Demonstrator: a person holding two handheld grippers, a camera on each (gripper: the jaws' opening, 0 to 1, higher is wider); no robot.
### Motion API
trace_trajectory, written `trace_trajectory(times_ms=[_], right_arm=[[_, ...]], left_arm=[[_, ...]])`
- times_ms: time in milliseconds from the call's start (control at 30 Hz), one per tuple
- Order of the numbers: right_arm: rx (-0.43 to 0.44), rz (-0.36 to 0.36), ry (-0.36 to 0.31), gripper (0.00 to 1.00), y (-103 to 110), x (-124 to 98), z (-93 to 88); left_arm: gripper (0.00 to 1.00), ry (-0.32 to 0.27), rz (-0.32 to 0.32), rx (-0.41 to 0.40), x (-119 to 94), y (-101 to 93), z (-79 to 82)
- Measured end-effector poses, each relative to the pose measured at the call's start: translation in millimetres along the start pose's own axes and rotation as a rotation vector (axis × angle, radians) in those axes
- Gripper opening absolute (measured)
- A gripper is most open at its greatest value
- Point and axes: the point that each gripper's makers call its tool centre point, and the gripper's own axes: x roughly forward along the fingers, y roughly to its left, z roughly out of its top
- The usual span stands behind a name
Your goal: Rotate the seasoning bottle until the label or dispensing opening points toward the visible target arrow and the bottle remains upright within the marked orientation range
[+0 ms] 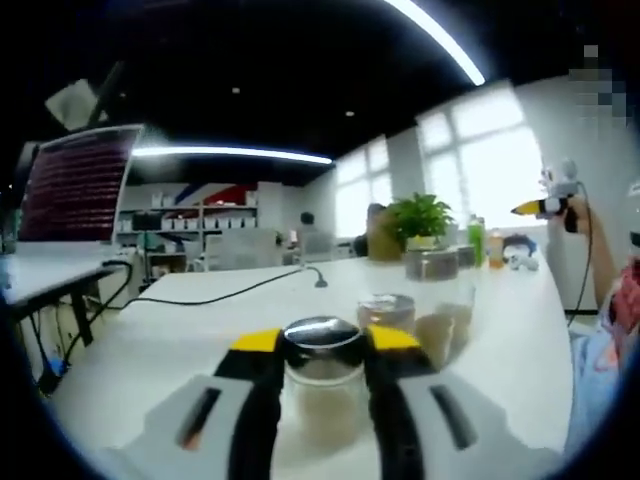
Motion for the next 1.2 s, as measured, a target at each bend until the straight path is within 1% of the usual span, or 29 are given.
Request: trace_trajectory(times_ms=[33,133,233,367,433,500,667,933,1033,1200], right_arm=[[0.003,-0.002,0.0,0.98,-0.4,0.0,0.0],[0.001,-0.003,0.002,0.98,-0.4,-0.4,-0.2],[-0.001,-0.002,-0.002,0.98,-0.5,-0.7,0.7],[0.006,-0.002,0.006,0.98,-0.9,0.4,-1.3],[0.005,-0.001,0.007,0.98,-0.5,0.4,-1.3],[0.006,-0.002,0.004,0.98,-0.6,0.1,-0.5],[0.007,-0.002,0.006,0.98,-1.2,0.7,-1.3],[0.006,-0.005,0.004,0.98,-2.6,0.6,-1.1],[0.01,-0.003,0.007,0.98,-2.4,1.7,-2.2],[0.011,-0.007,0.005,0.98,-1.8,1.4,-2.3]], left_arm=[[0.32,0.005,-0.002,0.022,0.2,-1.7,-0.3],[0.32,0.01,-0.009,0.034,1.1,-3.9,0.0],[0.32,0.022,-0.028,0.001,0.4,-1.3,-1.0],[0.32,0.025,-0.06,-0.005,-0.4,-2.0,-1.0],[0.32,0.029,-0.084,-0.016,-0.1,-1.7,-1.2],[0.32,0.033,-0.116,-0.002,-0.2,-3.2,-1.4],[0.32,0.035,-0.165,-0.032,0.5,-2.7,-1.9],[0.32,0.034,-0.235,-0.043,1.9,-2.7,-2.4],[0.32,0.04,-0.269,-0.066,2.7,-2.8,-3.3],[0.32,0.037,-0.285,-0.067,2.7,-4.0,-4.0]])
